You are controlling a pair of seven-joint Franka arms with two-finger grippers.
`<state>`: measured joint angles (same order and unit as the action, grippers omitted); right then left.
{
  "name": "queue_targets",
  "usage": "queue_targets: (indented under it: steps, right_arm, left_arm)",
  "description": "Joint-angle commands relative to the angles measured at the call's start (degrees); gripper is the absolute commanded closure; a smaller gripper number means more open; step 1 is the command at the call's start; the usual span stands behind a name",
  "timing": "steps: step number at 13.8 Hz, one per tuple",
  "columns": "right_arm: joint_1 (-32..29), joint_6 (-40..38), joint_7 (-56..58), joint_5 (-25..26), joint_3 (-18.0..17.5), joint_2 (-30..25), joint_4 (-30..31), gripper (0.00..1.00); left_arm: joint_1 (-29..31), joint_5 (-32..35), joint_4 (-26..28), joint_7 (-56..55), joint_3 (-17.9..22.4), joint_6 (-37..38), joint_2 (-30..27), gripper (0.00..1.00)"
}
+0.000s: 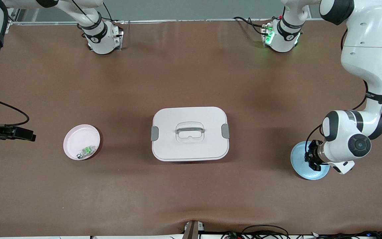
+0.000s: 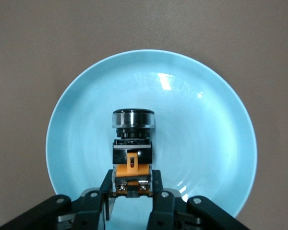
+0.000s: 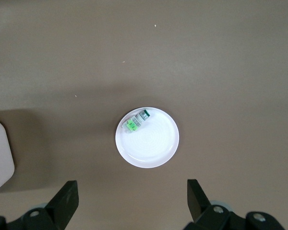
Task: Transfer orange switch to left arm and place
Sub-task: 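Lower the switch onto the blue plate and open the left gripper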
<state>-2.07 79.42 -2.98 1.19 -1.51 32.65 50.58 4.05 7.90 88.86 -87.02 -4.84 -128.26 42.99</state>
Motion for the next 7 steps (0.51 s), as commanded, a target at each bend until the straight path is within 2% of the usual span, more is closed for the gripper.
queue_targets:
  steps: [1, 3, 4, 7]
  right_arm:
    - [-1.6, -0.5, -0.4, 0.7, -0.8, -2.5, 1.5, 0.0]
    - [-1.7, -0.7, -0.6, 0.7, -0.9, -4.4, 1.5, 0.0]
    - [-1.7, -0.8, 0.2, 0.7, -0.9, -5.0, 1.5, 0.0]
    - [-2.1, -1.2, 0.2, 0.0, -1.0, -6.4, 1.6, 0.0]
  left_arm:
    - [0.0, 1.6, -1.1, -0.7, -0.1, -0.2, 0.9, 1.0]
    - [0.0, 1.7, -1.1, 0.0, -0.1, -0.2, 0.9, 1.0]
    - [0.0, 1.8, -1.1, 0.3, -0.1, -0.2, 0.9, 0.74]
    - [-0.1, 1.6, -1.2, 0.6, -0.1, -0.2, 0.5, 0.27]
